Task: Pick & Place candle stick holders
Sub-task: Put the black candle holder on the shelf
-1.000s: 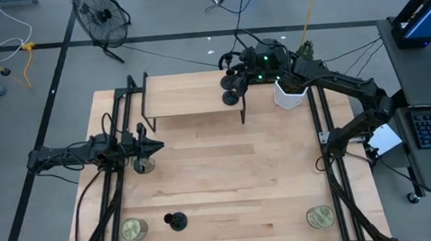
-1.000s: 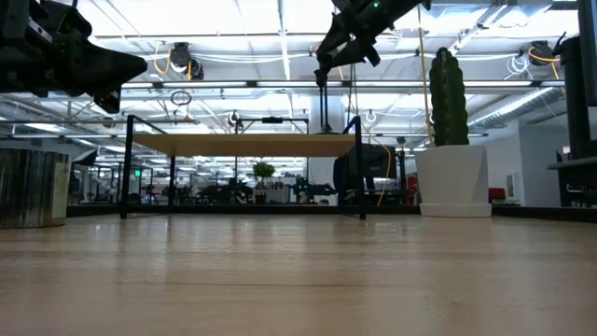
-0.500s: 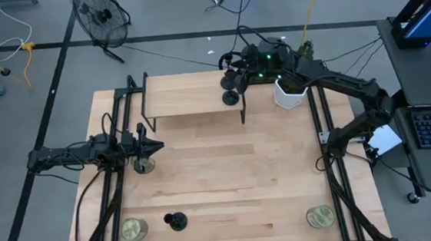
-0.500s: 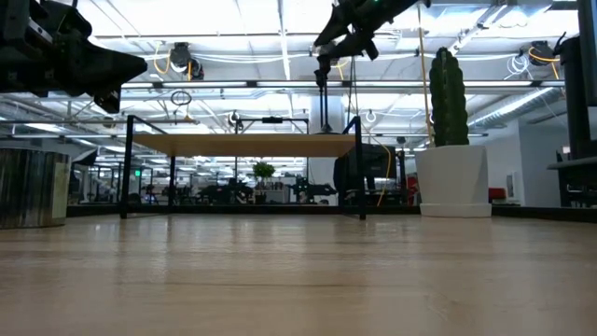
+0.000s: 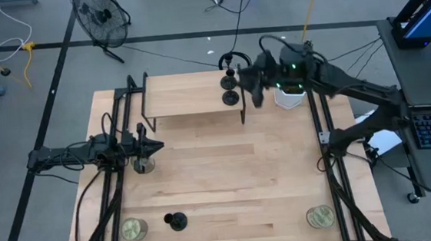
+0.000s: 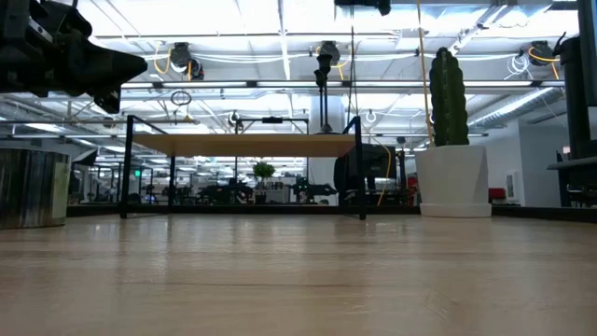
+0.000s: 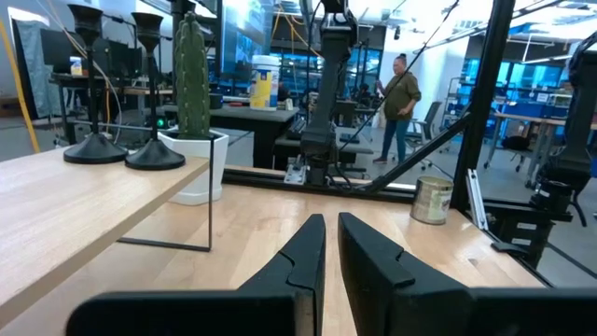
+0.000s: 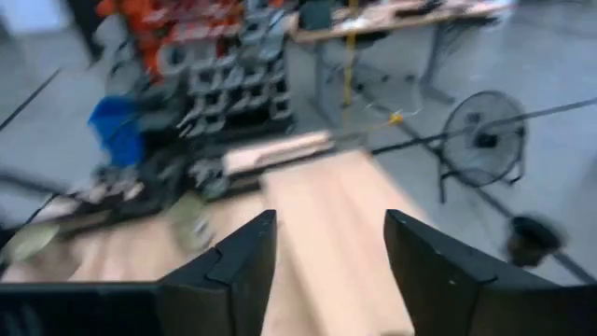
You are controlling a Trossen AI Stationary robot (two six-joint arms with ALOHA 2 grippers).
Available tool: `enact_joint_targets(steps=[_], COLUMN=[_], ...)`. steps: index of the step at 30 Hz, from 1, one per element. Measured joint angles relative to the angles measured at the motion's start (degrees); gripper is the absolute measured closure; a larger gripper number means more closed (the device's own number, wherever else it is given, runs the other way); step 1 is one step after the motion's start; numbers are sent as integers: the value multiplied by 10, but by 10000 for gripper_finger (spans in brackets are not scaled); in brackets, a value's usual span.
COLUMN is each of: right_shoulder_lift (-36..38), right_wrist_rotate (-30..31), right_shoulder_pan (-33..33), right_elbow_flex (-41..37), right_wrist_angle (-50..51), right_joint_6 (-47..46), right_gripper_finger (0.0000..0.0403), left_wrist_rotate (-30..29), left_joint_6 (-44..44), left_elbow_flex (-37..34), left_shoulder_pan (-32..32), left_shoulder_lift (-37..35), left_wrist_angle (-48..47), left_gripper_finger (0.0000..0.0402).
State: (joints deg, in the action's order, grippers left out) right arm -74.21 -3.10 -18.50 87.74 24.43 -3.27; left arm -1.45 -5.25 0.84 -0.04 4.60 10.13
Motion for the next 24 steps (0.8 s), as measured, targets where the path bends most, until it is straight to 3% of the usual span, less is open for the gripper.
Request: enact_joint_targets(steps=[5, 10, 14, 20, 24], right_shoulder_lift=[24, 37, 47, 60, 70], right_wrist_rotate=[10, 109, 137, 140, 176], right_shoulder_pan=[57, 106, 136, 171, 193], right_elbow_flex=[0, 0, 0, 0, 0], right_wrist_angle=[64, 94, 108, 132, 154], right_joint_6=[-8, -11, -13, -44, -28], right_gripper_finger=[273, 338, 390, 394, 401], left_wrist_rotate=[0, 0, 0, 0, -1], left_joint_6=[0, -1, -2, -2, -2], left_elbow_flex=[0, 0, 0, 0, 0], left_shoulder_pan=[0, 0, 0, 0, 0], left_shoulder_lift=[0, 0, 0, 0, 0], left_wrist_angle=[7, 7, 9, 9, 11], left_gripper_finger=[364, 364, 364, 364, 364])
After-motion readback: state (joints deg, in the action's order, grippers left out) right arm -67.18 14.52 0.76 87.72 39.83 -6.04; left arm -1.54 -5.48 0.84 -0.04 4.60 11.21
